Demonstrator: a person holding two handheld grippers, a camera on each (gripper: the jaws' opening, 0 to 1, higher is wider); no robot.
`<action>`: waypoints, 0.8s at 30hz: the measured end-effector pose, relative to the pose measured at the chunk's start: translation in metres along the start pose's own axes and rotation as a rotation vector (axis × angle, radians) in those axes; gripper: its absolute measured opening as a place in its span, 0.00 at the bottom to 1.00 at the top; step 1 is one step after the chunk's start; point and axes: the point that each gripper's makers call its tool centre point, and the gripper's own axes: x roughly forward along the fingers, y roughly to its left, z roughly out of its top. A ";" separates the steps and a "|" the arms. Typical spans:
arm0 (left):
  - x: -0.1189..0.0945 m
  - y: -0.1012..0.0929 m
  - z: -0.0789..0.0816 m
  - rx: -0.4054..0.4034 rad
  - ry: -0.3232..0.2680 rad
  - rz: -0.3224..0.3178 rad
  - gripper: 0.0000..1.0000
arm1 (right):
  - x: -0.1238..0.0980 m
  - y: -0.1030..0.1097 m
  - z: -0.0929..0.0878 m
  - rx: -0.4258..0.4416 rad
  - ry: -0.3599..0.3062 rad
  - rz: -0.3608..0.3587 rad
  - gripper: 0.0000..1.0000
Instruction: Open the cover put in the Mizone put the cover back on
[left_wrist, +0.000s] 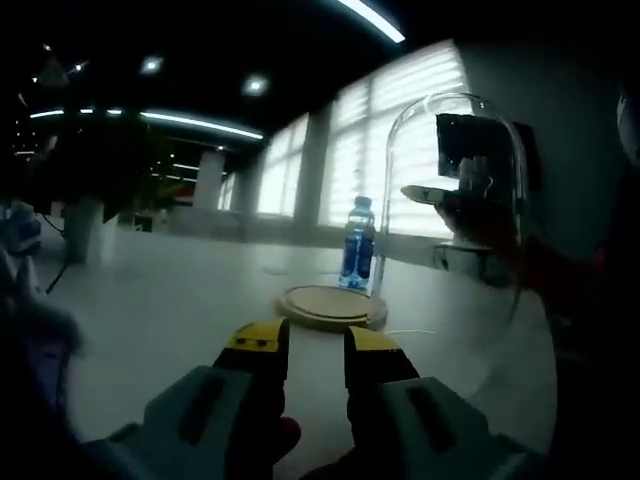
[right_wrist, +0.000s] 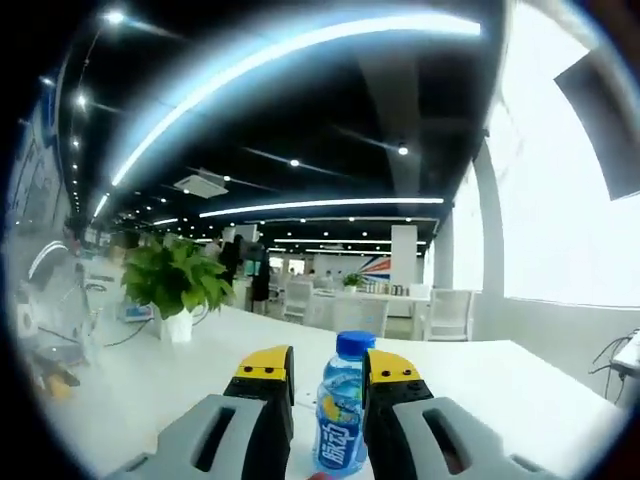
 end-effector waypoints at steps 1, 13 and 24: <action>0.000 0.000 0.000 0.002 -0.001 0.003 0.17 | 0.004 -0.001 0.000 -0.005 0.005 -0.001 0.19; 0.000 0.003 0.001 0.020 0.002 0.019 0.17 | 0.034 -0.013 -0.003 0.018 0.034 -0.018 0.19; 0.002 0.001 -0.003 0.031 0.018 0.010 0.17 | 0.060 -0.024 -0.010 0.018 0.039 -0.043 0.22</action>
